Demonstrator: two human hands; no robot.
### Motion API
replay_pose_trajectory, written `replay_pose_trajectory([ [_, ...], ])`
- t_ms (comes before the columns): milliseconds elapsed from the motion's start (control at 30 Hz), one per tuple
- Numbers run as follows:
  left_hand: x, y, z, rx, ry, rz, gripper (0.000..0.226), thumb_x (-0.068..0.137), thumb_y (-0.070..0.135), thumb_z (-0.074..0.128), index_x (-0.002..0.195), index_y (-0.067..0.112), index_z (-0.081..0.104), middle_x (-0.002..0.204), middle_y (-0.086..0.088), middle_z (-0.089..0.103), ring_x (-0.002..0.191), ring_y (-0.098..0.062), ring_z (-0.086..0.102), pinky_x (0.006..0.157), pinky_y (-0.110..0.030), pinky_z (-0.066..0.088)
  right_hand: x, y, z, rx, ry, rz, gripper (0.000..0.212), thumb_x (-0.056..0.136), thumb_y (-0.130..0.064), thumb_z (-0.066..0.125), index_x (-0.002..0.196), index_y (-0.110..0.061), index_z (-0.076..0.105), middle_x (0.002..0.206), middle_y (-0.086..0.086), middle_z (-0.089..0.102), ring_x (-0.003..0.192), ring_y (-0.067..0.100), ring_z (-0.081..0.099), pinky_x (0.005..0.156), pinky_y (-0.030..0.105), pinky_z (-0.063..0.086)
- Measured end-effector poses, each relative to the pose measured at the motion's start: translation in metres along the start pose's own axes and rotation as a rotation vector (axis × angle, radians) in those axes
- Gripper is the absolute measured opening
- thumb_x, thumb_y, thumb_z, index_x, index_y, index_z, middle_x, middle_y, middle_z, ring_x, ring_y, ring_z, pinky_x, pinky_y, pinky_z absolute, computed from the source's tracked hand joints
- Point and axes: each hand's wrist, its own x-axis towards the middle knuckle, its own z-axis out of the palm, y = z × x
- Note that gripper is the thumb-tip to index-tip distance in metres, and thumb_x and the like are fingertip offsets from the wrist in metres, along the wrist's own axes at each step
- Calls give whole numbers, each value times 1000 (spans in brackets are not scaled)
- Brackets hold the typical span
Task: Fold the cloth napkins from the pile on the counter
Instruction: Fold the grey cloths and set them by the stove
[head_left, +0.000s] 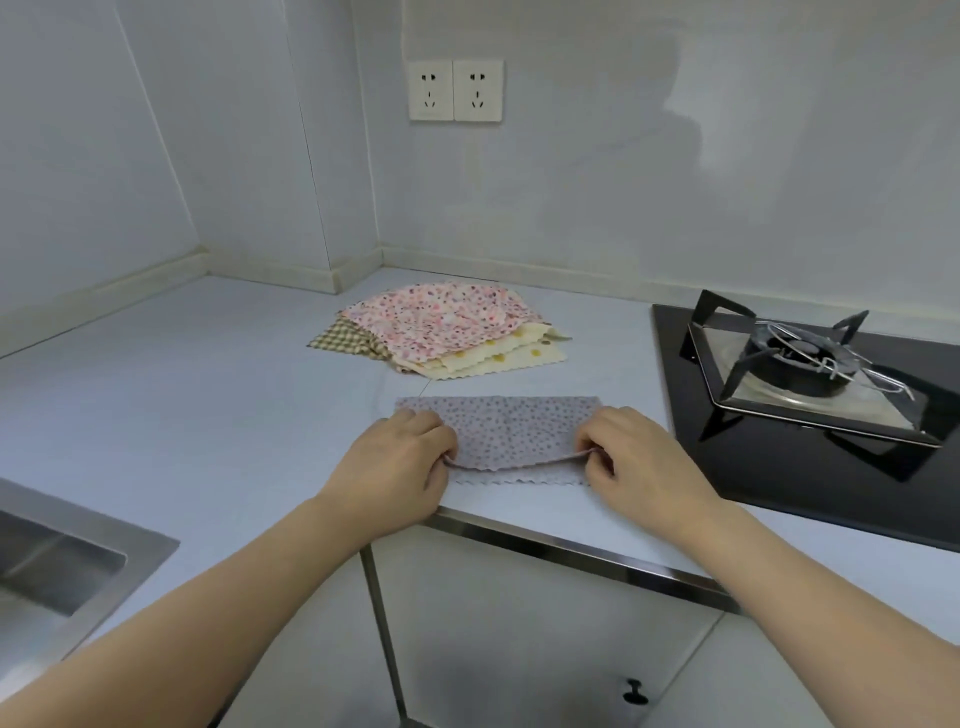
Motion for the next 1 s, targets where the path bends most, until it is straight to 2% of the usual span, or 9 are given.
replay_pose_trajectory([
  [200,-1,1,-6,-13,-83,17,26,81,37,45,93,22,63,89,6,59,80,-18,51,72,-39,48,-8,1,5,188,36,113,14,79,-9,58,86,-19,65,89,-11,60,89,10,52,78,30,47],
  [333,15,5,-4,3,-134,107,38,85,55,49,104,25,62,97,8,58,89,-13,52,81,-31,45,-5,-1,4,237,-11,136,12,80,-14,58,86,-24,62,90,-15,57,91,6,49,81,33,48],
  [400,25,13,-1,10,-170,170,31,87,47,49,99,24,65,93,7,59,86,-14,54,76,-34,48,-5,-1,3,242,-36,147,15,80,-23,59,94,-25,62,95,-18,54,96,5,47,86,31,46],
  [500,36,17,3,43,-157,201,18,88,29,48,87,21,64,84,6,59,76,-13,53,66,-37,50,-5,0,2,180,-95,132,38,77,-49,58,110,-31,57,104,-23,46,103,3,39,92,27,40],
  [633,43,6,3,-209,-134,-38,13,99,27,49,97,26,62,89,4,66,76,-17,59,71,-37,52,-1,4,6,102,-111,158,51,79,-65,56,118,-32,53,111,-22,43,107,5,37,94,27,36],
  [700,43,0,5,-333,-134,-125,13,100,26,48,97,28,60,87,2,66,79,-19,60,74,-39,52,2,6,7,112,-92,178,43,86,-60,54,114,-28,58,107,-19,47,105,8,41,91,29,38],
  [833,41,-4,9,-361,-136,-116,14,101,27,45,98,29,58,88,1,66,80,-20,60,76,-41,51,2,9,7,222,-41,226,27,90,-51,53,99,-28,63,95,-17,55,96,9,47,82,30,40],
  [933,47,-2,7,-496,-108,-232,18,100,24,45,89,27,59,83,-3,64,74,-21,55,70,-36,47,1,4,5,164,-87,231,62,72,-72,58,117,-29,56,107,-20,52,102,5,44,87,28,40],
  [1000,54,1,2,-618,-97,-344,18,100,21,47,88,18,61,76,-6,58,67,-19,49,62,-29,41,0,1,4,141,-86,248,82,66,-76,62,132,-30,46,115,-23,44,111,4,40,95,28,38],
])
